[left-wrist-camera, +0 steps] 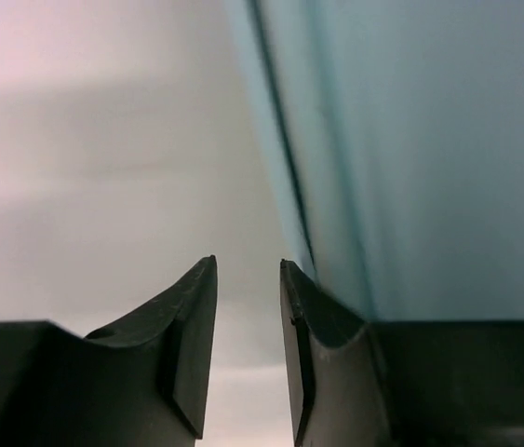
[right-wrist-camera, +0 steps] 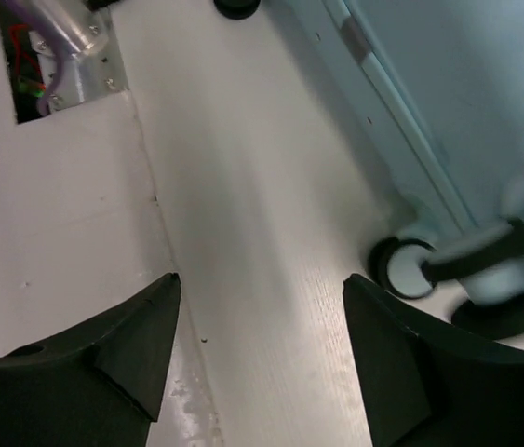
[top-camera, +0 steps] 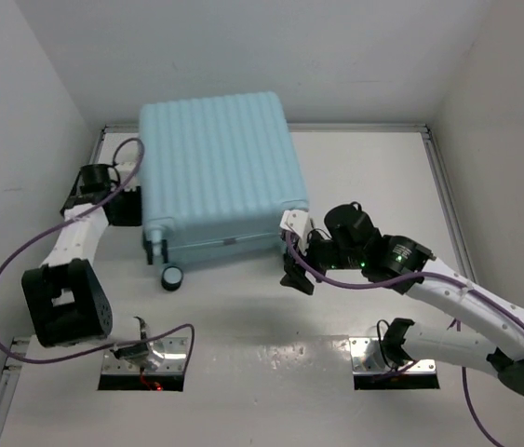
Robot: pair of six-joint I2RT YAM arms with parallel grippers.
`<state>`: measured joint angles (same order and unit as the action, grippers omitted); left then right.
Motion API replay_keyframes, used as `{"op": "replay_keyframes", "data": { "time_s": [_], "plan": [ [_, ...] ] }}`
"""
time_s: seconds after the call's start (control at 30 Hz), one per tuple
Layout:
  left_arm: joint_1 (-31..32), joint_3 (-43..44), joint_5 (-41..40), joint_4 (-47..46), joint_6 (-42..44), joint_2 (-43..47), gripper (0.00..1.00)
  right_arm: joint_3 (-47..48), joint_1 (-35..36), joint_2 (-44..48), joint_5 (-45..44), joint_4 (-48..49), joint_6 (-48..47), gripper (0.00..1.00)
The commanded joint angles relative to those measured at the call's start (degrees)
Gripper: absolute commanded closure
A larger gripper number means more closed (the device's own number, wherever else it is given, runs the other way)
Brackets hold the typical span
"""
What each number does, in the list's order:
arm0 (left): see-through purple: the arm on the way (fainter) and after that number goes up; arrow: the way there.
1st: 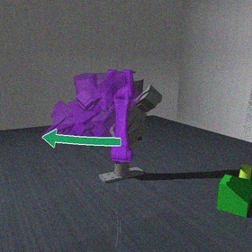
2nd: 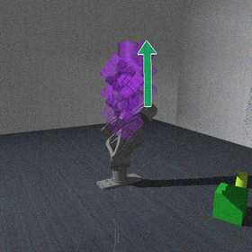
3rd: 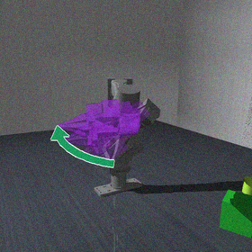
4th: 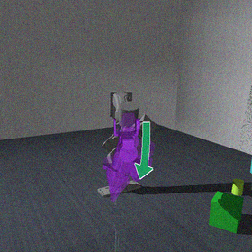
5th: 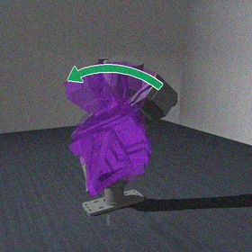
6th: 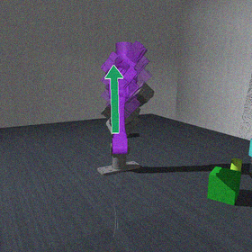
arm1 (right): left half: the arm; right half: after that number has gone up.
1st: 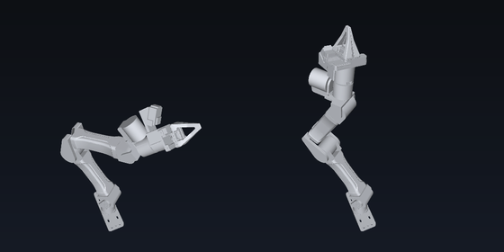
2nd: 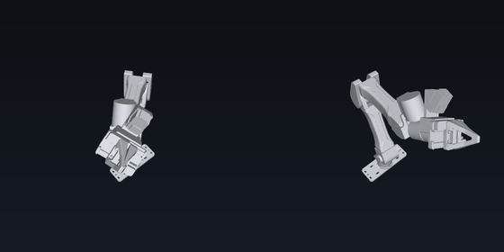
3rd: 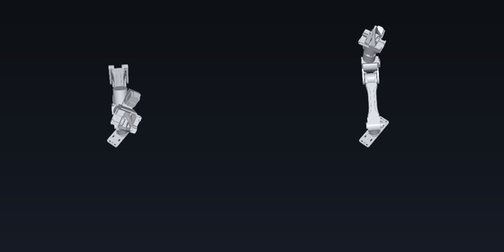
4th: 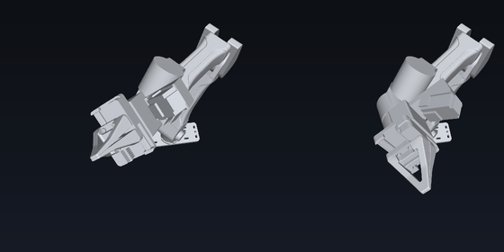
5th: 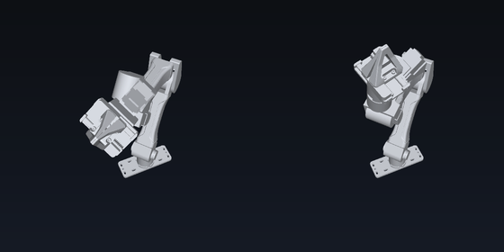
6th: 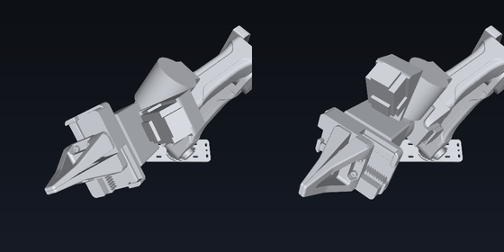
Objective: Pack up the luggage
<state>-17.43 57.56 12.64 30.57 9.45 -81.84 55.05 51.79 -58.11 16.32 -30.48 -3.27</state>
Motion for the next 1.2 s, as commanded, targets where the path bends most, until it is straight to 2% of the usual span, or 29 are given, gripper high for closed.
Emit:
{"op": "replay_keyframes", "data": {
  "time_s": [0.0, 0.03, 0.1, 0.17, 0.23, 0.3, 0.37, 0.43, 0.5, 0.53, 0.6, 0.63, 0.7, 0.73, 0.8, 0.83, 0.87, 0.9, 0.97, 1.03, 1.1, 1.17],
  "plan": [
    [19.77, 0.01, 31.12, -7.51, -6.51, 9.58, 0.61, -2.83, -1.07, 2.65, -6.97, 1.91, 4.91, 0.29],
    [26.76, 0.01, 31.13, -10.15, -8.55, 10.47, 0.60, -4.23, -3.34, 3.43, -7.61, 2.79, 5.55, 0.29],
    [35.66, 1.14, 29.39, -15.96, -12.24, 11.61, 0.58, -5.21, -7.55, 4.83, -9.02, 4.02, 9.50, 0.25],
    [39.48, 2.72, 28.75, -19.57, -13.49, 11.62, 0.58, -5.39, -9.86, 5.72, -8.41, 4.29, 13.18, 0.20],
    [40.37, 6.48, 28.75, -20.11, -14.64, 11.62, 0.57, -4.87, -13.19, 7.38, -7.36, 3.94, 15.21, 0.19],
    [38.27, 9.57, 27.97, -20.11, -15.61, 10.83, 0.57, -4.16, -14.17, 8.70, -8.31, 2.98, 16.10, 0.18],
    [32.74, 12.39, 23.32, -20.98, -19.20, 11.44, 0.57, -3.11, -15.22, 10.20, -10.51, 0.87, 15.84, 0.18],
    [27.13, 13.02, 19.54, -23.17, -19.82, 11.44, 0.58, -2.67, -16.88, 11.34, -16.13, -1.93, 16.09, 0.19],
    [24.65, 15.20, 12.52, -23.98, -20.35, 9.70, 0.61, -3.45, -18.99, 12.66, -21.29, -2.83, 16.97, 0.23],
    [22.46, 16.34, 9.53, -23.98, -20.96, 8.03, 0.63, -3.80, -22.84, 14.15, -23.94, -3.53, 17.67, 0.28],
    [20.34, 21.08, 8.89, -22.31, -22.54, 3.56, 0.66, -5.21, -25.76, 14.77, -26.32, -3.80, 19.00, 0.36],
    [19.37, 22.58, 10.11, -22.31, -23.16, -1.43, 0.67, -5.91, -28.91, 15.65, -26.42, -3.71, 19.44, 0.47],
    [17.79, 26.53, 14.40, -22.91, -25.09, -6.11, 0.67, -6.09, -35.76, 16.18, -26.42, -5.72, 21.45, 0.60],
    [16.83, 27.94, 15.82, -24.31, -26.23, -11.01, 0.66, -5.92, -37.79, 15.75, -26.25, -6.86, 23.29, 0.71],
    [15.77, 32.41, 19.84, -25.99, -30.45, -16.13, 0.65, -5.91, -46.64, 15.04, -22.13, -11.70, 26.02, 0.80],
    [15.15, 33.83, 21.09, -28.17, -31.76, -18.68, 0.64, -6.44, -48.87, 14.78, -20.81, -12.67, 26.64, 0.83],
    [15.15, 35.59, 22.15, -28.19, -34.21, -23.75, 0.64, -6.70, -56.11, 14.25, -16.88, -15.02, 27.78, 0.87],
    [14.54, 39.52, 23.12, -29.33, -35.46, -26.41, 0.61, -7.23, -58.36, 13.90, -16.50, -16.00, 28.66, 0.88],
    [14.53, 43.58, 24.09, -29.34, -37.56, -31.51, 0.57, -7.50, -64.06, 12.76, -9.49, -17.94, 29.45, 0.88],
    [14.53, 47.46, 24.09, -32.48, -38.45, -37.06, 0.48, -8.29, -69.44, 10.12, -4.82, -18.91, 30.95, 0.85],
    [14.53, 50.79, 24.62, -33.11, -40.02, -40.92, 0.42, -8.90, -75.23, 6.45, 0.08, -18.57, 31.91, 0.75],
    [15.05, 56.85, 25.32, -33.64, -40.65, -47.42, 0.40, -9.25, -78.24, 2.75, 2.04, -18.30, 31.83, 0.68]
  ]
}}
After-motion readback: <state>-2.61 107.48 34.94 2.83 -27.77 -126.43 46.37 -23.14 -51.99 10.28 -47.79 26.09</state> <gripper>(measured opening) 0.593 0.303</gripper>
